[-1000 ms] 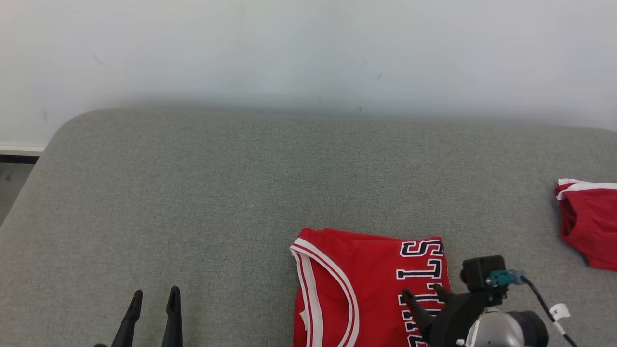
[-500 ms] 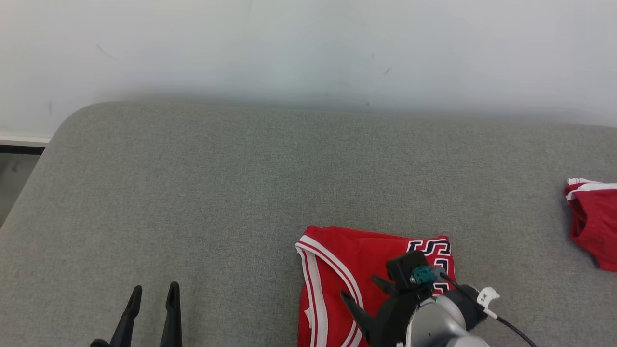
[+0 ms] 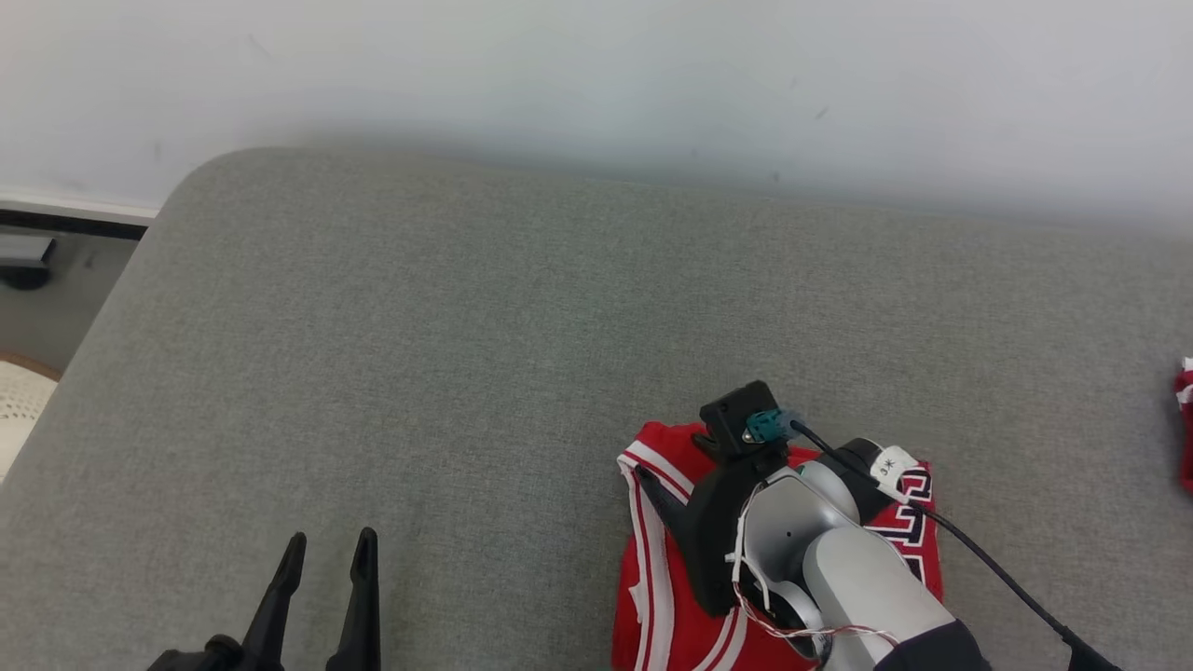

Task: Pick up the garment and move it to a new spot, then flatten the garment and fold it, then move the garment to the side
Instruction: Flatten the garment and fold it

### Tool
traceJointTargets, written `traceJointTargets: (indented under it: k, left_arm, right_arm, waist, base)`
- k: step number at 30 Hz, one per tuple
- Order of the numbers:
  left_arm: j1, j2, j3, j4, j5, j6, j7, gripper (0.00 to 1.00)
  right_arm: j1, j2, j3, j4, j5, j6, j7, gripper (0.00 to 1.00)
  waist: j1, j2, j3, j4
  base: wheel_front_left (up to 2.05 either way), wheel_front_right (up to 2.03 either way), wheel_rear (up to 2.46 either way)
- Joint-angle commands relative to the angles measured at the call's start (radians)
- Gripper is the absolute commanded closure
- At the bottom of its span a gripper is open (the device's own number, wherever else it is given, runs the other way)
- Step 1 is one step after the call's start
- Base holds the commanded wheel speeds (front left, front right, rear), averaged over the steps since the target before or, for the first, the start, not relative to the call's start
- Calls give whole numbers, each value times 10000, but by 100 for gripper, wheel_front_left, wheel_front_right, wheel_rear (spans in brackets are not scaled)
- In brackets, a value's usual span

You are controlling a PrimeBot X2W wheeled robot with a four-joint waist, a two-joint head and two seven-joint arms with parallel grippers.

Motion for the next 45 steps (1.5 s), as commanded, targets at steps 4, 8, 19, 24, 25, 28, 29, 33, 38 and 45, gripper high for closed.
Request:
traceJointTargets:
  k: [4, 8, 19, 24, 25, 28, 29, 33, 38, 45]
  left_arm:
    - [-148, -82, -31, 62, 54, -20, -39, 0]
    - [-219, -118, -67, 152, 77, -74, -41, 0]
    - [-264, -220, -174, 349, 133, -181, -35, 0]
    - [-31, -164, -7, 356, 151, -187, -35, 0]
    - [44, -144, 42, 349, 162, -189, -36, 0]
    - [196, -70, 201, 278, 184, -169, -36, 0]
    - [271, -46, 253, 260, 190, -148, -36, 0]
    - [543, 45, 388, 189, 238, -37, -36, 0]
    - [715, 45, 538, 81, 140, 139, -4, 0]
    - [730, 34, 741, 181, 193, 353, -13, 0]
  right_arm:
    - [-422, -14, 84, 711, 11, -25, -242, 62]
    - [-770, -13, 18, 1268, 116, -25, -550, 100]
    - [-1561, -6, -257, 2597, 491, -25, -1418, 0]
    - [-1588, -8, -287, 2715, 1007, -25, -1970, 0]
    - [-1542, -8, -327, 2674, 1076, -25, -2120, 0]
    - [-1331, -8, -607, 2349, 1209, -25, -2547, 0]
    - [-1253, -8, -735, 2247, 1146, -25, -2674, 0]
    - [-645, -16, -1689, 1474, 343, -25, -3162, 0]
    - [736, -30, -3010, -382, -1442, -25, -3897, 0]
    - [2827, -114, -4429, -1978, -2040, -22, -4585, 0]
  waist:
    - [-1, -1, 174, 325]
    - [-1, -1, 156, 433]
    - [-1, -1, 74, 685]
    - [-1, -1, -142, 631]
    - [-1, -1, -209, 587]
    - [-1, -1, -480, 375]
    - [-1, -1, -599, 276]
    - [-1, -1, -994, -132]
    - [-1, -1, -1305, -706]
    - [-1, -1, -1541, -1293]
  base:
    - [0, 0, 0]
    - [0, 0, 0]
    - [0, 0, 0]
    - [0, 0, 0]
    - [0, 0, 0]
    - [0, 0, 0]
    - [0, 0, 0]
    - [0, 0, 0]
    - [0, 0, 0]
    - [0, 0, 0]
